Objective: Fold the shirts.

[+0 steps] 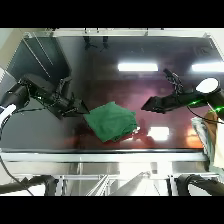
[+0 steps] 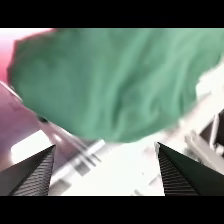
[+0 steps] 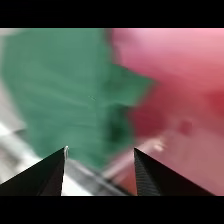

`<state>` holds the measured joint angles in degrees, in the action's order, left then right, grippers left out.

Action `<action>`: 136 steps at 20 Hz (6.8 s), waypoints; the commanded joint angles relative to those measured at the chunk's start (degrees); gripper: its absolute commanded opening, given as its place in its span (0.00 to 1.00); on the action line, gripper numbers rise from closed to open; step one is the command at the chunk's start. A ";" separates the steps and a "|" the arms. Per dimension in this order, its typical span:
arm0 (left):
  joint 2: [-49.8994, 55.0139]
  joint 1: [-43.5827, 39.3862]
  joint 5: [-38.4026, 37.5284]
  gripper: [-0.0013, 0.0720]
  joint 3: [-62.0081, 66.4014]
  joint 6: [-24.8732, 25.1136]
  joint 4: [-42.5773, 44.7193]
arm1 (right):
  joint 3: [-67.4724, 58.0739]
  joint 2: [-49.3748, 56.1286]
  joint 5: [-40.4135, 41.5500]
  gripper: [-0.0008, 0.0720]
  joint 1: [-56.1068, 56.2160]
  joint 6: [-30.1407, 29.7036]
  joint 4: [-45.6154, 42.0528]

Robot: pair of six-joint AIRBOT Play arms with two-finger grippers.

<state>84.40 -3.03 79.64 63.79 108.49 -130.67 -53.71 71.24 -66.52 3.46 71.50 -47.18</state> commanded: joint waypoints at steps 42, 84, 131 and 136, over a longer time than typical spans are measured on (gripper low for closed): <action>14.71 -20.70 10.12 0.98 23.56 4.35 -14.43 | -5.84 5.55 -4.35 0.54 -2.97 -11.82 18.93; -6.54 14.71 17.55 0.04 47.52 -2.08 -13.29 | -15.50 -24.50 4.11 0.04 -38.10 -15.37 26.91; 17.68 22.47 -10.97 0.95 0.52 1.90 -8.26 | -16.00 27.63 -6.69 0.51 -17.09 -9.75 8.74; 17.66 25.68 -2.16 0.95 0.39 1.92 2.10 | -15.80 27.56 -11.50 0.51 -19.69 -9.46 8.76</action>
<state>102.08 21.06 71.96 64.36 110.50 -140.29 -69.63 98.83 -74.22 -14.92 61.76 -38.46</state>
